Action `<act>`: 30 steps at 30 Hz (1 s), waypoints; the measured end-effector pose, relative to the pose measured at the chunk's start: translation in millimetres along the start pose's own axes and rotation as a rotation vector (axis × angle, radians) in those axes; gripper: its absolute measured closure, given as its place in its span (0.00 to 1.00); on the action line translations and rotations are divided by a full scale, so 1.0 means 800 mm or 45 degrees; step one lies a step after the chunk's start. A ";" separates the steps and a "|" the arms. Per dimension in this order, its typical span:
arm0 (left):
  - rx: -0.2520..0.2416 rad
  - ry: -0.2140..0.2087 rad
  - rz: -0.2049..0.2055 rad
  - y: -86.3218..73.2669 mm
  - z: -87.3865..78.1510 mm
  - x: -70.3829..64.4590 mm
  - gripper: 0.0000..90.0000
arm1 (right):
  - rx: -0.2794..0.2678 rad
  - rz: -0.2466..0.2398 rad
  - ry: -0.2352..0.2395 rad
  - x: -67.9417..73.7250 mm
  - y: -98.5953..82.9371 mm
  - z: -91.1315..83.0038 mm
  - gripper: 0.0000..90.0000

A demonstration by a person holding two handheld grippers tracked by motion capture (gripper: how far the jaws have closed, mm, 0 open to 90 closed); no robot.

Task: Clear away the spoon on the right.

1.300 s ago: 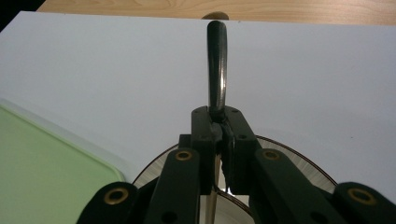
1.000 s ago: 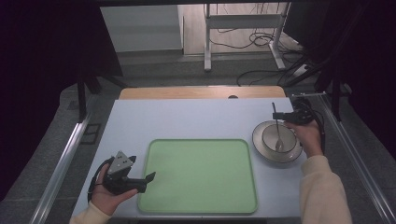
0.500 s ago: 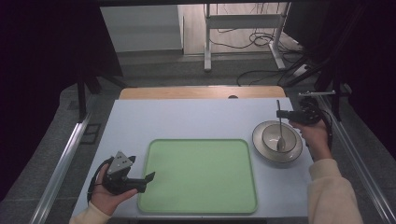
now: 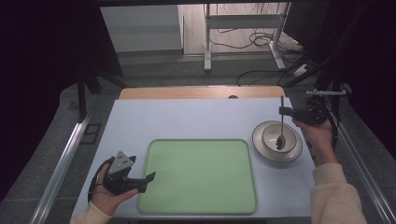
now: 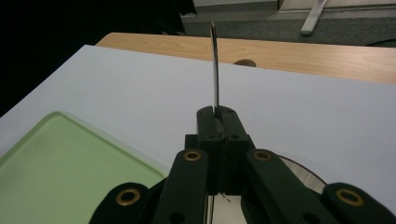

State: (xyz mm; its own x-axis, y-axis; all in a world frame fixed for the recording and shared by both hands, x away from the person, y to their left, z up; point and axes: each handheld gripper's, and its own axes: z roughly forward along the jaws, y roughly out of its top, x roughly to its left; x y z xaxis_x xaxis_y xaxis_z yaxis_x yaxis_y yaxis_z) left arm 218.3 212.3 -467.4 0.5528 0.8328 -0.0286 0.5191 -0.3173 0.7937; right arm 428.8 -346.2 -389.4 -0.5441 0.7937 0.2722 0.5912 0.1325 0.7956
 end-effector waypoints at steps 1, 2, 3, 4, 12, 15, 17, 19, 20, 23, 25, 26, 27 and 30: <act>-0.001 0.001 0.001 0.000 0.000 0.000 0.12 | -0.008 0.006 0.000 0.001 0.000 0.000 0.99; -0.002 0.001 0.000 0.000 0.000 0.000 0.12 | -0.008 0.006 0.000 0.001 0.000 0.000 0.99; -0.004 0.001 -0.002 0.000 -0.001 0.000 0.12 | -0.010 0.006 0.001 0.001 0.001 -0.001 0.99; -0.004 0.001 -0.005 0.000 -0.001 0.000 0.12 | -0.020 0.009 0.002 0.002 0.001 -0.002 0.99; -0.002 0.003 -0.005 0.000 -0.001 0.000 0.12 | -0.077 0.016 0.028 0.013 0.004 -0.014 0.99; -0.002 0.003 -0.007 0.000 0.000 0.001 0.12 | -0.132 0.035 0.063 0.018 0.006 -0.024 0.99; -0.001 0.003 -0.008 0.000 0.000 0.001 0.12 | -0.147 0.019 0.075 0.025 0.007 -0.029 0.99; 0.001 0.002 -0.007 0.000 0.000 0.001 0.12 | -0.162 0.017 0.095 0.029 0.008 -0.033 0.99; 0.001 0.002 -0.007 0.000 0.000 0.001 0.12 | -0.162 0.017 0.095 0.029 0.008 -0.033 0.99; 0.003 0.003 -0.004 0.000 0.000 0.000 0.12 | -0.160 0.000 0.100 0.037 0.008 -0.037 0.99; 0.003 0.002 -0.005 0.000 0.001 0.000 0.12 | -0.157 -0.007 0.110 0.041 0.007 -0.038 0.99; 0.003 0.002 -0.005 0.000 0.001 0.000 0.12 | -0.152 -0.005 0.114 0.043 0.006 -0.038 0.99; 0.003 0.002 -0.005 0.000 0.001 0.000 0.12 | -0.152 -0.005 0.114 0.043 0.006 -0.038 0.99; 0.001 0.002 -0.001 0.000 0.000 0.000 0.12 | -0.140 -0.013 0.118 0.050 0.004 -0.039 0.99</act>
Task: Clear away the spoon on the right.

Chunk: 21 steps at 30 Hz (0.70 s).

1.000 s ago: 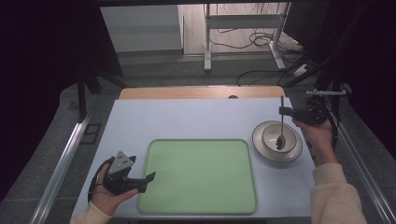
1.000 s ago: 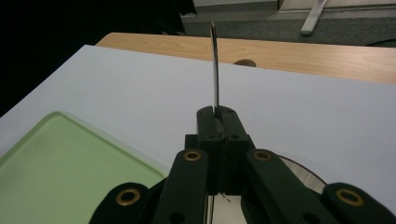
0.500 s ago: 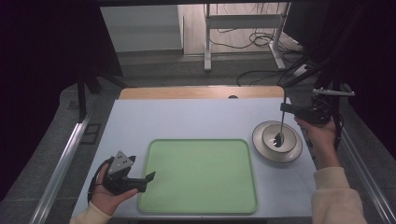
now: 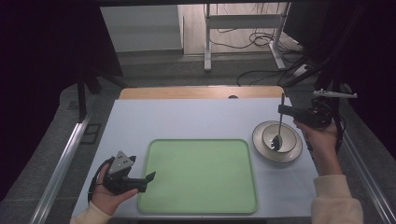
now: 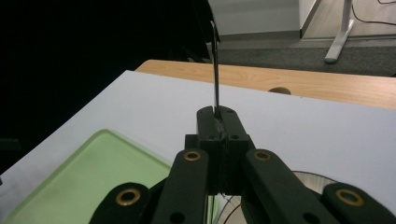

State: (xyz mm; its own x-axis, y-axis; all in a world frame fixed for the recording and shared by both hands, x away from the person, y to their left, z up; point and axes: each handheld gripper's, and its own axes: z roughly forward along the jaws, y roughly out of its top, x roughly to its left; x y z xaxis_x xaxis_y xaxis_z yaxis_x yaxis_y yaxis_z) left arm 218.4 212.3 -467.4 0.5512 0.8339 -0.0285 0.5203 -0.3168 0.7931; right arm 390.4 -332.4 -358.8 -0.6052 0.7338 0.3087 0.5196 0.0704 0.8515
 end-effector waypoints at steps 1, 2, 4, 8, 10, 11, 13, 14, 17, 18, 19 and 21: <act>-0.001 0.000 0.000 0.000 0.000 0.000 0.12 | -0.003 -0.006 0.001 0.003 0.000 -0.001 0.99; -0.002 0.001 0.000 0.000 0.000 0.000 0.12 | -0.007 -0.002 0.006 0.007 -0.001 -0.004 0.99; -0.002 0.001 -0.001 0.000 -0.001 0.000 0.12 | -0.010 0.000 0.017 0.011 -0.002 -0.004 0.99; -0.002 0.002 -0.002 0.000 -0.001 0.001 0.12 | -0.004 0.006 0.033 0.016 -0.005 -0.004 0.99; -0.002 0.003 -0.001 0.000 -0.001 0.000 0.12 | -0.008 0.005 0.048 0.021 -0.007 -0.005 0.99; -0.004 0.003 0.001 0.000 -0.001 0.000 0.12 | -0.007 0.001 0.049 0.022 -0.007 -0.005 0.99; -0.005 0.004 0.003 0.000 -0.002 0.000 0.12 | -0.008 -0.003 0.050 0.023 -0.008 -0.007 0.99; -0.005 0.004 0.003 0.000 -0.002 0.000 0.12 | -0.008 -0.003 0.050 0.023 -0.008 -0.007 0.99; -0.007 0.006 0.001 0.000 -0.002 0.000 0.12 | 0.008 -0.009 0.050 0.026 -0.010 -0.008 0.99; -0.005 0.007 0.003 0.000 -0.002 -0.001 0.12 | 0.016 -0.012 0.054 0.028 -0.011 -0.008 0.99; -0.005 0.007 0.003 0.000 -0.002 -0.001 0.12 | 0.016 -0.012 0.054 0.028 -0.011 -0.008 0.99; -0.003 0.008 0.006 0.000 -0.002 -0.002 0.12 | 0.015 -0.003 0.081 0.031 -0.013 -0.008 0.99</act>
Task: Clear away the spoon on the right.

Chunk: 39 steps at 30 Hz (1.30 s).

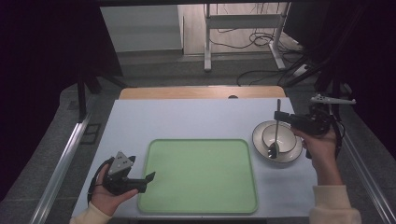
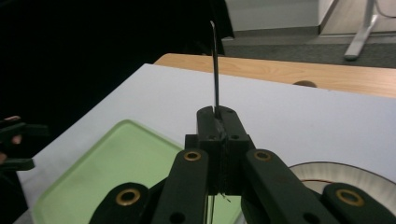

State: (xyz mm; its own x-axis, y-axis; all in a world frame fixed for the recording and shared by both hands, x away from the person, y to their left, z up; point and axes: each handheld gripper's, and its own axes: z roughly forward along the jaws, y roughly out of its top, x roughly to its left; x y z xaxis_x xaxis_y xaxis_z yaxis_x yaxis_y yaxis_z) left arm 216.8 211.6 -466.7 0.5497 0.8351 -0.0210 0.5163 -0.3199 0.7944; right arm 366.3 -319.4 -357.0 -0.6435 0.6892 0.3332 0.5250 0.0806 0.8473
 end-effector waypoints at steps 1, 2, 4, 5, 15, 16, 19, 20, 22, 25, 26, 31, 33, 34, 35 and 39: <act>0.000 0.000 0.000 0.000 0.000 0.000 0.12 | 0.000 0.000 0.000 0.000 0.000 0.000 0.99; 0.002 0.000 0.002 0.000 0.000 -0.001 0.12 | -0.002 -0.001 0.009 0.001 0.000 0.000 0.99; 0.002 -0.001 0.005 0.000 0.000 -0.001 0.12 | 0.000 -0.010 0.027 0.006 0.000 0.000 0.99; 0.002 0.000 0.006 0.000 0.000 -0.001 0.12 | 0.003 -0.008 0.033 0.007 -0.001 0.000 0.99; -0.001 0.000 0.001 -0.001 -0.001 0.001 0.12 | 0.014 -0.002 0.053 0.022 -0.007 -0.005 0.99; -0.001 -0.001 0.002 -0.001 -0.001 0.001 0.12 | 0.014 -0.002 0.053 0.022 -0.007 -0.005 0.99; -0.004 -0.001 0.006 0.000 -0.002 0.000 0.12 | 0.026 0.003 0.057 0.026 -0.011 -0.004 0.99; -0.006 0.000 0.003 0.000 -0.002 0.000 0.12 | 0.034 0.001 0.058 0.029 -0.013 -0.004 0.99; -0.004 0.001 0.004 0.000 -0.002 0.000 0.12 | 0.041 -0.003 0.056 0.034 -0.015 -0.004 0.99; -0.006 0.002 0.002 0.000 -0.002 0.000 0.12 | 0.041 -0.018 0.061 0.047 -0.017 -0.008 0.99; -0.008 0.002 0.002 0.000 -0.002 0.000 0.12 | 0.041 -0.018 0.061 0.047 -0.017 -0.008 0.99; -0.006 0.003 0.003 -0.001 -0.002 0.001 0.12 | 0.049 -0.022 0.069 0.061 -0.021 -0.007 0.99; -0.005 0.004 0.004 0.000 -0.002 0.000 0.12 | 0.059 -0.025 0.072 0.064 -0.023 -0.005 0.99; -0.005 0.004 0.005 0.000 -0.002 0.000 0.12 | 0.065 -0.024 0.075 0.066 -0.025 -0.004 0.99; -0.004 0.004 0.005 0.000 -0.002 0.000 0.12 | 0.073 -0.027 0.078 0.067 -0.027 -0.003 0.99; -0.001 0.003 0.006 -0.001 -0.001 0.000 0.12 | 0.096 -0.038 0.082 0.074 -0.032 0.002 0.99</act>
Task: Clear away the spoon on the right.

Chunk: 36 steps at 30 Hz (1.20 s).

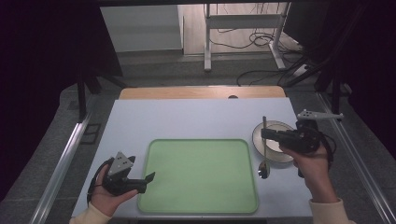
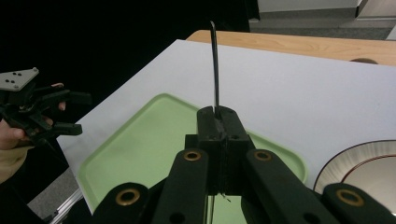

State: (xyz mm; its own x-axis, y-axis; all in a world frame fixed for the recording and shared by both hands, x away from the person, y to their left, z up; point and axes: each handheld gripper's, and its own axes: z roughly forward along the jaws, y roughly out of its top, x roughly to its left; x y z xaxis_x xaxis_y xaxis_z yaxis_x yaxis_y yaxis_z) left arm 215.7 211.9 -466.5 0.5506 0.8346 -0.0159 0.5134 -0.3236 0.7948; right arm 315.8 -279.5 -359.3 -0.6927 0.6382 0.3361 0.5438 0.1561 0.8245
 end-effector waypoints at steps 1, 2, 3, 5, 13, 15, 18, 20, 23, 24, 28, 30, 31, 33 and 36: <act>0.000 0.000 0.001 0.000 0.000 0.000 0.12 | 0.004 -0.002 0.003 0.001 -0.001 0.001 0.99; 0.000 0.001 0.001 0.000 0.000 0.000 0.12 | 0.010 -0.004 0.007 0.003 -0.002 0.003 0.99; -0.001 0.001 0.000 0.000 0.000 0.000 0.12 | 0.014 -0.008 0.007 0.004 -0.002 0.004 0.99; -0.001 0.002 0.004 0.000 0.000 0.000 0.12 | 0.021 -0.009 0.014 0.008 -0.004 0.007 0.99; 0.000 0.002 0.000 0.000 0.000 0.000 0.12 | 0.057 -0.014 0.029 0.018 -0.014 0.016 0.99; 0.000 0.002 -0.001 0.000 0.000 0.000 0.12 | 0.062 -0.015 0.029 0.019 -0.014 0.017 0.99; 0.000 0.003 0.000 0.000 0.000 0.000 0.12 | 0.091 -0.014 0.042 0.024 -0.020 0.024 0.99; 0.000 0.004 0.001 0.000 -0.001 0.000 0.12 | 0.095 -0.011 0.042 0.025 -0.020 0.025 0.99; -0.001 0.004 0.000 0.000 -0.001 0.000 0.12 | 0.116 -0.015 0.045 0.029 -0.023 0.031 0.99; 0.000 0.004 0.000 0.000 -0.001 0.000 0.12 | 0.123 -0.016 0.045 0.031 -0.024 0.033 0.99; -0.002 0.004 0.001 0.000 -0.001 0.000 0.12 | 0.146 -0.011 0.042 0.034 -0.027 0.039 0.99; -0.001 0.002 0.001 0.000 -0.001 0.000 0.12 | 0.159 -0.007 0.033 0.035 -0.030 0.044 0.99; -0.001 0.003 0.003 0.000 -0.001 -0.001 0.12 | 0.169 -0.003 0.030 0.035 -0.031 0.048 0.99; -0.002 0.001 0.004 0.000 -0.001 -0.001 0.12 | 0.195 0.012 0.005 0.038 -0.036 0.058 0.99; -0.004 0.000 0.001 0.000 -0.001 -0.001 0.12 | 0.213 0.023 -0.003 0.038 -0.038 0.064 0.99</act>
State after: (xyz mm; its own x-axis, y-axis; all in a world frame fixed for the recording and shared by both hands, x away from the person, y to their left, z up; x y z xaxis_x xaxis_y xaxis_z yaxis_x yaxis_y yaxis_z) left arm 214.7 211.6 -465.7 0.5513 0.8342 -0.0155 0.5109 -0.3229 0.7967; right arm 302.1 -226.4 -397.4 -0.6809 0.6437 0.3493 0.6280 0.2678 0.7307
